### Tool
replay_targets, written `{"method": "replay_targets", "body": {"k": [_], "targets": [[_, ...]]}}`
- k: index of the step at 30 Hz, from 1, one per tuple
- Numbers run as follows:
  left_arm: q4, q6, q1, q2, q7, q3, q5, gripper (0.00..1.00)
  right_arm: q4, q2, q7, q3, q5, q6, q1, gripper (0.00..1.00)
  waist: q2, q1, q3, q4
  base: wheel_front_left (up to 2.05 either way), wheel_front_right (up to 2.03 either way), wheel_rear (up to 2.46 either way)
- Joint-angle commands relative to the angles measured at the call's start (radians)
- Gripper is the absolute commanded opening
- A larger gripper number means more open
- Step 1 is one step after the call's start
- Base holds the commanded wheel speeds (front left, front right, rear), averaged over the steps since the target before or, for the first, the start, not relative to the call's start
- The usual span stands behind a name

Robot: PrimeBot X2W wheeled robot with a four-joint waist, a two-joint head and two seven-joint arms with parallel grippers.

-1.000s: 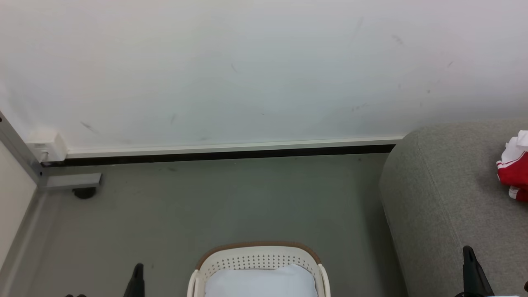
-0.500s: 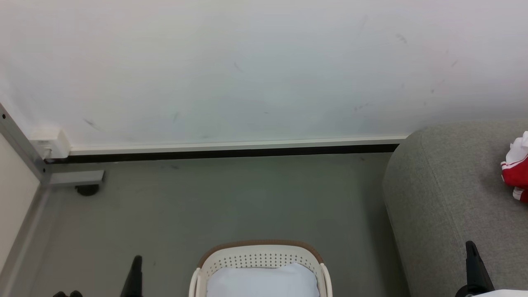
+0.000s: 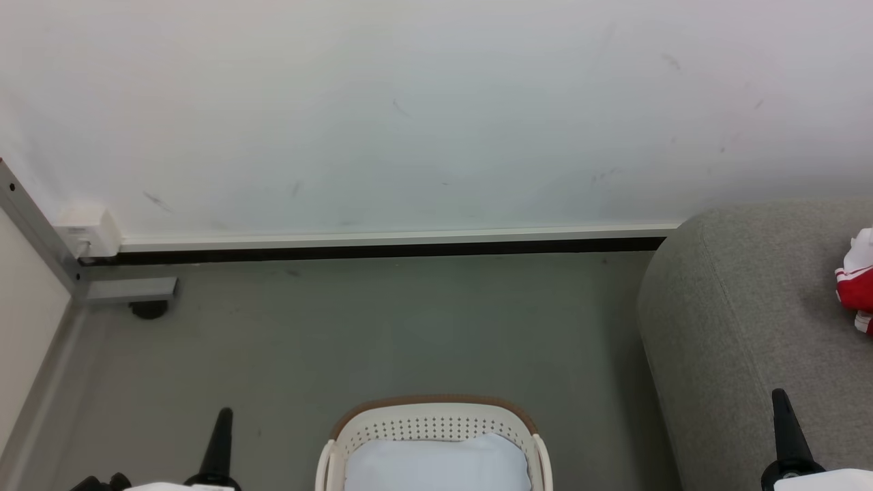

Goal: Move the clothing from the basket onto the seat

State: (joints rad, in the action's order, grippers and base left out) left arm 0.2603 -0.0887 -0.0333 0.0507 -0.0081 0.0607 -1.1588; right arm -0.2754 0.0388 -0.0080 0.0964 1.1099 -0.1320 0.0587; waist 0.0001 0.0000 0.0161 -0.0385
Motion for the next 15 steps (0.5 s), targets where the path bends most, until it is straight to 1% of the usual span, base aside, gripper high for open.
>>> {"method": "replay_targets", "body": {"k": [1, 15], "targets": [[-0.010, -0.007, -0.018, 0.005, 0.009, 0.007, -0.032, 0.00, 0.012, 0.011, 0.008, 0.004, 0.028, 0.001, 0.019, 0.00, -0.0001, 0.0000, -0.001, 0.001, 0.00, 0.00, 0.00], [-0.012, -0.018, -0.037, 0.004, 0.043, 0.022, -0.160, 0.00, 0.018, 0.013, 0.043, 0.009, 0.171, 0.002, 0.030, 0.00, -0.0001, 0.0000, -0.005, 0.010, 0.00, 0.00, 0.00]]}}
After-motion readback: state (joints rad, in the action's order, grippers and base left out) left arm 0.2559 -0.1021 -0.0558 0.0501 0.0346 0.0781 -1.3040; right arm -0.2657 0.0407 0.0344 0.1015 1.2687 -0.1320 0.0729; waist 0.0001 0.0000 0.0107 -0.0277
